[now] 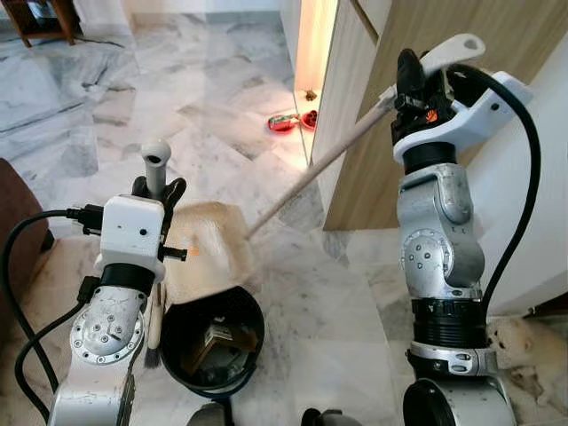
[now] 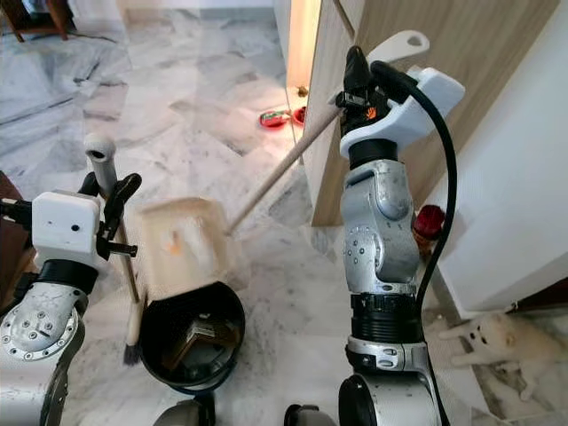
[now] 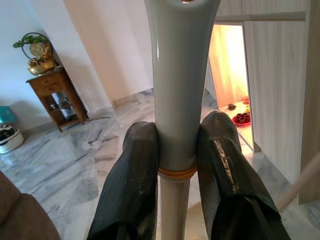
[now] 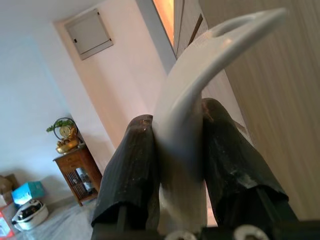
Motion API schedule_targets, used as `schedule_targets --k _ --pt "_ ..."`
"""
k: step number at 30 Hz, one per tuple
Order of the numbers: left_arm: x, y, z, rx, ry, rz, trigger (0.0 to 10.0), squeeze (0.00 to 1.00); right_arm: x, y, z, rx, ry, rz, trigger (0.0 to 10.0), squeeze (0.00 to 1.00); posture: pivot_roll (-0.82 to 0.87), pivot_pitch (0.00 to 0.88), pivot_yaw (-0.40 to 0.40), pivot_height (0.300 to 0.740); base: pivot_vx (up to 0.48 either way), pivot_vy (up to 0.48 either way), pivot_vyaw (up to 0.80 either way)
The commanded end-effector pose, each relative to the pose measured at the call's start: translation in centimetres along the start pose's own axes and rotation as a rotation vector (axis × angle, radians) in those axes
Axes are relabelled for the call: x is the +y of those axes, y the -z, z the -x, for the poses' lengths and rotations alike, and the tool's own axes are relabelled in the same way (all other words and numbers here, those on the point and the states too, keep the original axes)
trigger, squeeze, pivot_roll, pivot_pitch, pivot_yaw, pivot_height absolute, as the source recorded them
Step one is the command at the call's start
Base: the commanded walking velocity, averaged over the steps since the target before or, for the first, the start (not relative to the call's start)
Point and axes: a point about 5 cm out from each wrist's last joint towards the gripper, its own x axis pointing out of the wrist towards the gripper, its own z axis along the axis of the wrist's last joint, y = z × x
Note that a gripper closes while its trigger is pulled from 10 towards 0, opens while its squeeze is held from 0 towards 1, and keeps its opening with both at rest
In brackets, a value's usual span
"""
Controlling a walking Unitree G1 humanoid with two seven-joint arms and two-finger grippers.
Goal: Sweep floor
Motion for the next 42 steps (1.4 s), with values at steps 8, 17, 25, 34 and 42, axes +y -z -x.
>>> schedule_targets --k 8,17,25,34,42 --pt "0.1 -1.0 0.0 -0.054 0.001 -0.023 10.0 0.00 1.3 -1.6 0.2 -0.082 -0.088 0.009 10.0 0.00 0.02 0.195 -0.052 0.740 0.000 0.000 0.00" --pt "-0.1 -1.0 -0.2 -0.059 0.014 -0.025 10.0 0.00 3.3 -1.7 1.8 -0.102 -0.244 0.121 10.0 0.00 0.01 0.200 -0.045 0.740 0.000 0.000 0.00" --pt "-0.2 -1.1 -0.4 -0.068 0.025 -0.025 10.0 0.00 6.5 -2.2 3.5 -0.138 -0.390 0.152 10.0 0.00 0.02 0.205 -0.041 0.740 0.000 0.000 0.00" --pt "-0.2 -1.1 -0.6 -0.074 0.033 -0.031 10.0 0.00 9.7 -4.0 5.7 -0.202 -0.560 0.162 10.0 0.00 0.00 0.208 -0.037 0.740 0.000 0.000 0.00" --pt "-0.3 -1.1 -0.9 -0.081 0.042 -0.030 10.0 0.00 10.8 -4.9 6.9 -0.227 -0.603 0.176 10.0 0.00 0.00 0.206 -0.032 0.740 0.000 0.000 0.00"
